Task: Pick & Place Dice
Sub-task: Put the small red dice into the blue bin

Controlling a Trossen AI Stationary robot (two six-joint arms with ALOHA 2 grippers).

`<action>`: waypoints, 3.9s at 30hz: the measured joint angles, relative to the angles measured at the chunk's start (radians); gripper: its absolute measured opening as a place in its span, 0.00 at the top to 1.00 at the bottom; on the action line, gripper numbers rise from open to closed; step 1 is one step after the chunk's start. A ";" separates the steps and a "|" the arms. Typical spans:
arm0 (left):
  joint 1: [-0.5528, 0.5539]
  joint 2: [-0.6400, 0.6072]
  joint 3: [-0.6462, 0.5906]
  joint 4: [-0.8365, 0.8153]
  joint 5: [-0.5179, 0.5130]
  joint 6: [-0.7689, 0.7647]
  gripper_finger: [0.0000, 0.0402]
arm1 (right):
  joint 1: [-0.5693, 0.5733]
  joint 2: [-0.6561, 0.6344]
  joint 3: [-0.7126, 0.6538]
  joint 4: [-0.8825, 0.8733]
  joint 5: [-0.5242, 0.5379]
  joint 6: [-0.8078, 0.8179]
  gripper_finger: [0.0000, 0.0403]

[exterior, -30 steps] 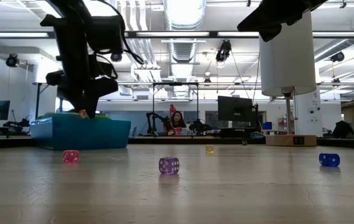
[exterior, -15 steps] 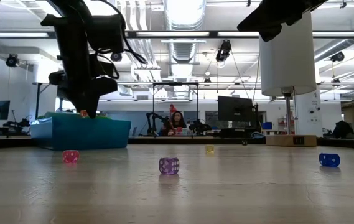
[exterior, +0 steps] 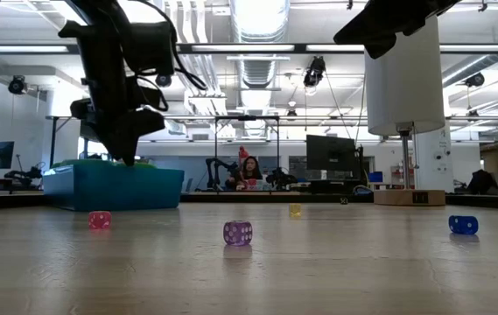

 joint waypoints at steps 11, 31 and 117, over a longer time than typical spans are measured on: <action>-0.001 -0.012 0.022 0.005 0.003 -0.005 0.56 | 0.000 0.000 0.000 0.000 0.000 -0.004 0.98; -0.505 -0.040 0.044 0.177 0.064 0.234 0.54 | 0.000 0.000 0.000 -0.001 0.000 -0.013 0.98; -0.620 0.159 -0.384 1.091 0.325 0.403 0.59 | 0.000 0.000 0.000 0.000 0.000 0.000 0.98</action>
